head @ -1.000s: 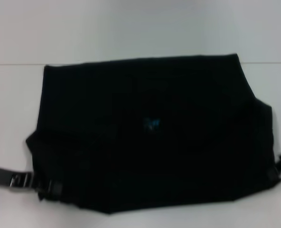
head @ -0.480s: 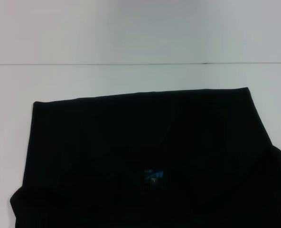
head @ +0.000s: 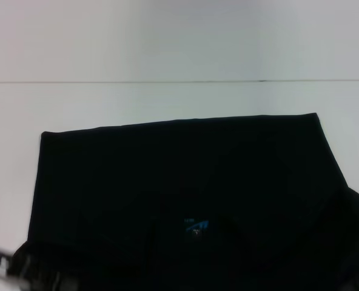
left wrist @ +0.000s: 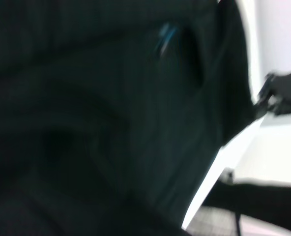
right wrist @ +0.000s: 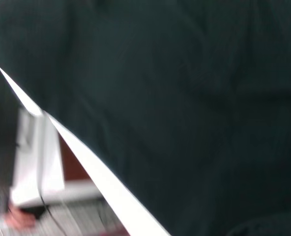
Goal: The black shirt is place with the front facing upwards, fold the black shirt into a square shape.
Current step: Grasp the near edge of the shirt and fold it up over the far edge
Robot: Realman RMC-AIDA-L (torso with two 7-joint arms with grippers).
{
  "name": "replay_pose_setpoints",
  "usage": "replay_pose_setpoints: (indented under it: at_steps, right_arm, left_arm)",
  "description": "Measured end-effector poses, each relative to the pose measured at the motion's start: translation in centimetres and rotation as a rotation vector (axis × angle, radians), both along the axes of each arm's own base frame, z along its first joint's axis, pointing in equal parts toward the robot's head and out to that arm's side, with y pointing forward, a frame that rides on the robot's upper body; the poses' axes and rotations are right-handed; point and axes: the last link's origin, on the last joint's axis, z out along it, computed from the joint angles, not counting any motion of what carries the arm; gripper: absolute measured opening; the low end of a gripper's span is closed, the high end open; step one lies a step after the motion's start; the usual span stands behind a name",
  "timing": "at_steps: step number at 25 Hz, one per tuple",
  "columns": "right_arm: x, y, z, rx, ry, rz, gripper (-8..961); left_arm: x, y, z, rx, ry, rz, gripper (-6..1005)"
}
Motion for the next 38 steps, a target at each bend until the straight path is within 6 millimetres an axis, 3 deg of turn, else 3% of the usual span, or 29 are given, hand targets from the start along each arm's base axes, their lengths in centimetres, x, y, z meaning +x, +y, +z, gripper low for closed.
replay_pose_setpoints:
  at_steps: [7,13,17,26,38]
  right_arm:
    - [-0.6,2.6,3.3,0.311,0.293,-0.182,12]
    - [-0.2,4.8,4.6,0.645,0.563,-0.349,12]
    - [0.6,6.1,2.8,0.833,0.646,-0.428,12]
    - [0.6,7.7,-2.7,1.025,0.579,-0.443,12]
    - [1.9,8.3,-4.0,1.171,0.535,-0.516,13]
  left_arm:
    - [0.8,3.9,3.6,0.390,-0.210,0.136,80]
    - [-1.1,5.7,3.5,0.644,-0.265,0.300,83]
    - [-2.2,6.4,1.9,0.790,-0.293,0.382,86]
    - [-3.3,7.5,-0.7,0.959,-0.239,0.449,91]
    - [-3.8,8.5,-1.5,1.062,-0.193,0.474,98]
